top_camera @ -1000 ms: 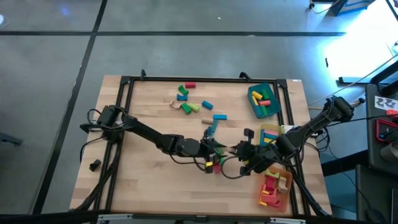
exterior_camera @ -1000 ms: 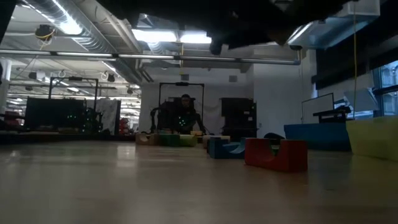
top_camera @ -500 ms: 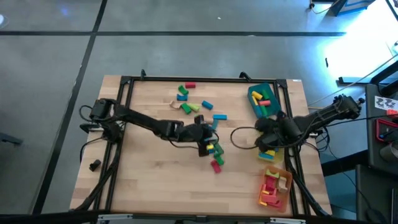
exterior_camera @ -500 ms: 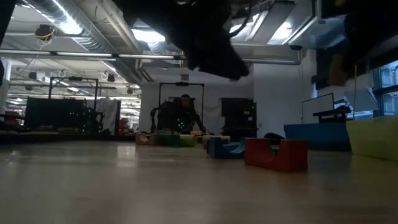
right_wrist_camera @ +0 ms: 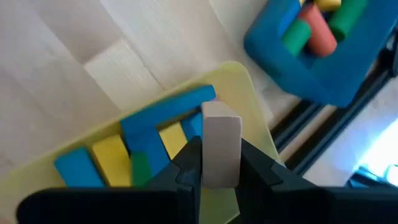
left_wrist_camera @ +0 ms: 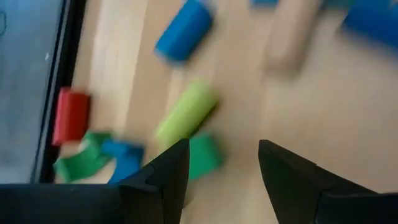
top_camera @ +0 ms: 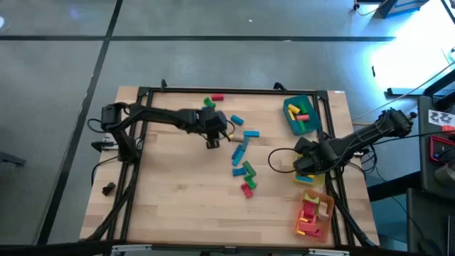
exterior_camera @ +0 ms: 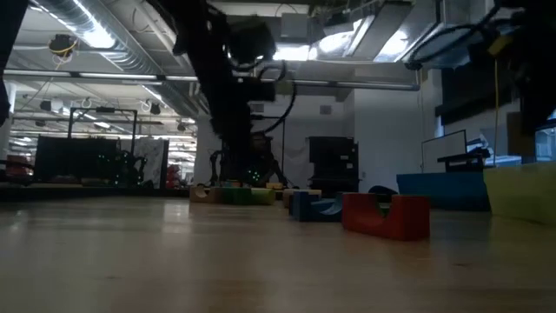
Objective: Sort blocks by size
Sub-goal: Put the brown rectangular block into the yellow bin
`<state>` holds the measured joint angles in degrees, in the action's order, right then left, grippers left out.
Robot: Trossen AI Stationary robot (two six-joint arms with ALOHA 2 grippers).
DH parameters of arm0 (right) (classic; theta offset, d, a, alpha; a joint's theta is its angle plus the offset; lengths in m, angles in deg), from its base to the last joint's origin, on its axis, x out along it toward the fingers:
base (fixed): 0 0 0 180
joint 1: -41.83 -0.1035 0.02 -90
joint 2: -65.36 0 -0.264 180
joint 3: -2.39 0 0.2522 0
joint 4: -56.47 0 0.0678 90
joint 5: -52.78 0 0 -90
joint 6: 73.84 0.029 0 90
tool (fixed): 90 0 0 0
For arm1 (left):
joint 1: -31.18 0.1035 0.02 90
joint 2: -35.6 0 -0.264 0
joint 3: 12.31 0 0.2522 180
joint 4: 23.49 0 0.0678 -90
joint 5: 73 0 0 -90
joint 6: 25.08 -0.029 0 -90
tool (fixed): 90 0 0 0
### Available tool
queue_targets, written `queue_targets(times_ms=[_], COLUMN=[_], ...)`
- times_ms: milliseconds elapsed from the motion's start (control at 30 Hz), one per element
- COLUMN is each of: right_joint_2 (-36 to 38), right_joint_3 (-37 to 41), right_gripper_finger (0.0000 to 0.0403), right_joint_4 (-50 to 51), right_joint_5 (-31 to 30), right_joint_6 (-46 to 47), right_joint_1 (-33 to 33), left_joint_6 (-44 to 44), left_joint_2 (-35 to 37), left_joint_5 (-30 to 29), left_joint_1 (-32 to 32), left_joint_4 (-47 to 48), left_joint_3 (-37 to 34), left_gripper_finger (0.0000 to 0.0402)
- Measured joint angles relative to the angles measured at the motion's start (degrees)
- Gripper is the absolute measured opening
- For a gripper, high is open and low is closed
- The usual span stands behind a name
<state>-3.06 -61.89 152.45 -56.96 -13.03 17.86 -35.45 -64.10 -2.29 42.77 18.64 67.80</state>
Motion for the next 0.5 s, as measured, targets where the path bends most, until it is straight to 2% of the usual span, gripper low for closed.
queue_targets(times_ms=[267, 500], right_joint_2=[0.00, 0.00], right_joint_3=[2.58, 3.07], right_gripper_finger=[0.0069, 0.0111], right_joint_4=[-0.14, -1.76], right_joint_5=[0.37, 1.08], right_joint_6=[0.43, 0.52], right_joint_1=[0.00, 0.00], left_joint_6=[-8.48, -18.63], left_joint_2=[-0.04, -0.07], left_joint_5=[0.15, 0.58], left_joint_1=[7.86, 12.96], left_joint_4=[9.50, 12.36], left_joint_3=[0.00, -0.44], left_gripper_finger=[0.0176, 0.0176])
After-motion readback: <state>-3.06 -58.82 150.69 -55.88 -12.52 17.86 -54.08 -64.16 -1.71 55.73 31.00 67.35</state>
